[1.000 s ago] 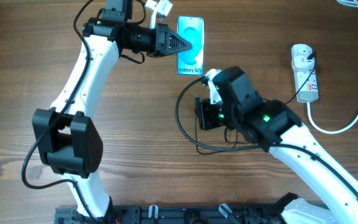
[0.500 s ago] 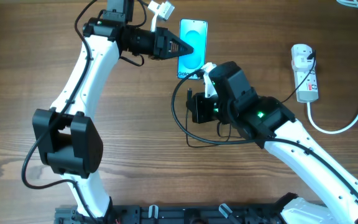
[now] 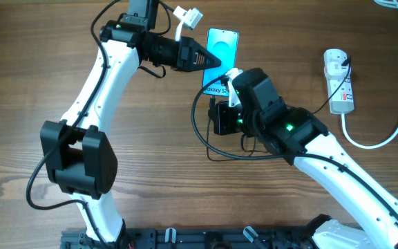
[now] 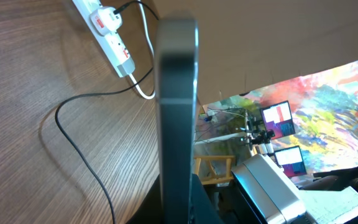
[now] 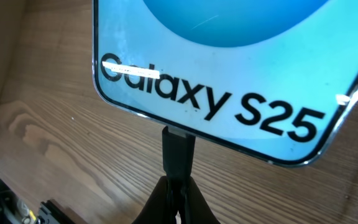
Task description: Plug charger to phone and switch on socket
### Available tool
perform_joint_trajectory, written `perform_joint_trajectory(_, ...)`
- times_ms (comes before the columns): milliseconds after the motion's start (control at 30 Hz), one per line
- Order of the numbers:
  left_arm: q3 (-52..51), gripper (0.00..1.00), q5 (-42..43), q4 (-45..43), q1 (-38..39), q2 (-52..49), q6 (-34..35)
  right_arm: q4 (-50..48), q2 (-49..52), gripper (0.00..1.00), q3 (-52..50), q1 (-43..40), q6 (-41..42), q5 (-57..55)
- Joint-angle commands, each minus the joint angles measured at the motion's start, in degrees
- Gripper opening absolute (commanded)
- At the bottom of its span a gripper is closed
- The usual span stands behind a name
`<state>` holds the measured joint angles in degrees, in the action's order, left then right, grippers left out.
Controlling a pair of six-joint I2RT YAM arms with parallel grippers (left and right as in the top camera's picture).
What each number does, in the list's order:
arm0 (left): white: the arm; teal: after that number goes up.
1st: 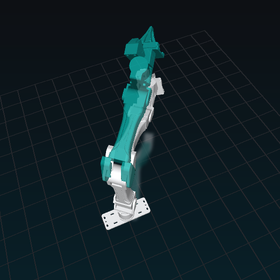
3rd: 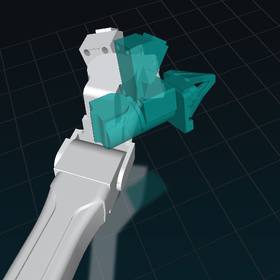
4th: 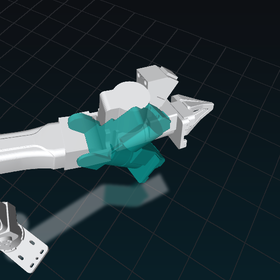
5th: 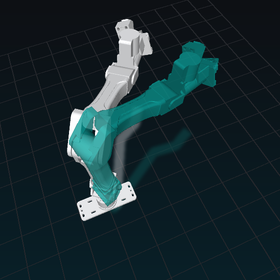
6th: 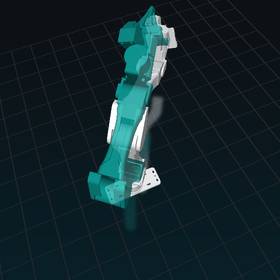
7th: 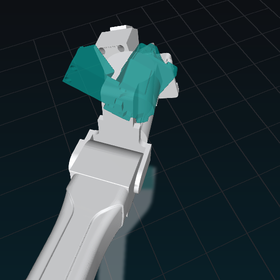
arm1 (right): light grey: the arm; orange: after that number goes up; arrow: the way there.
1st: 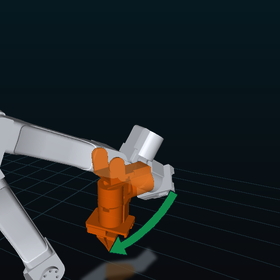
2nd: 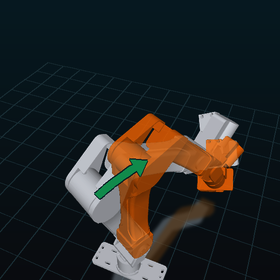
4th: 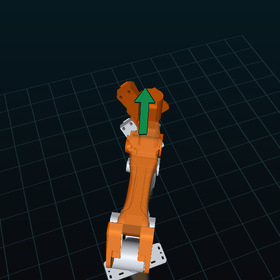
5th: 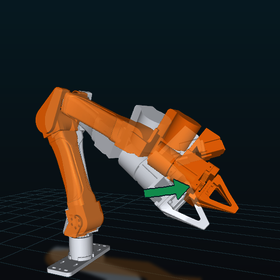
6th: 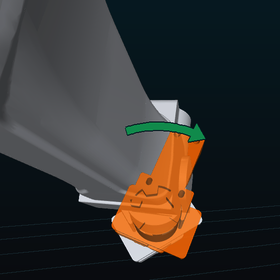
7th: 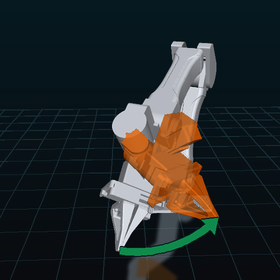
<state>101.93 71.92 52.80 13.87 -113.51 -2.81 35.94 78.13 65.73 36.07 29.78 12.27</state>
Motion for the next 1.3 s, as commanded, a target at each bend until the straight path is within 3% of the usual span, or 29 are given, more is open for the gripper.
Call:
perform_joint_trajectory(0,0.4,0.04,2.4,0.0,0.0,1.0,-2.1,-0.3,0.1,0.04,0.7,-0.2,0.4,-2.2)
perform_joint_trajectory(167,0.4,0.04,2.4,0.2,0.0,1.0,-4.5,0.4,0.1,0.05,0.7,-0.2,0.4,-2.1)
perform_joint_trajectory(1267,0.4,0.04,2.4,0.2,0.0,1.0,-4.5,0.5,0.1,0.04,0.7,-1.6,0.2,-0.2)
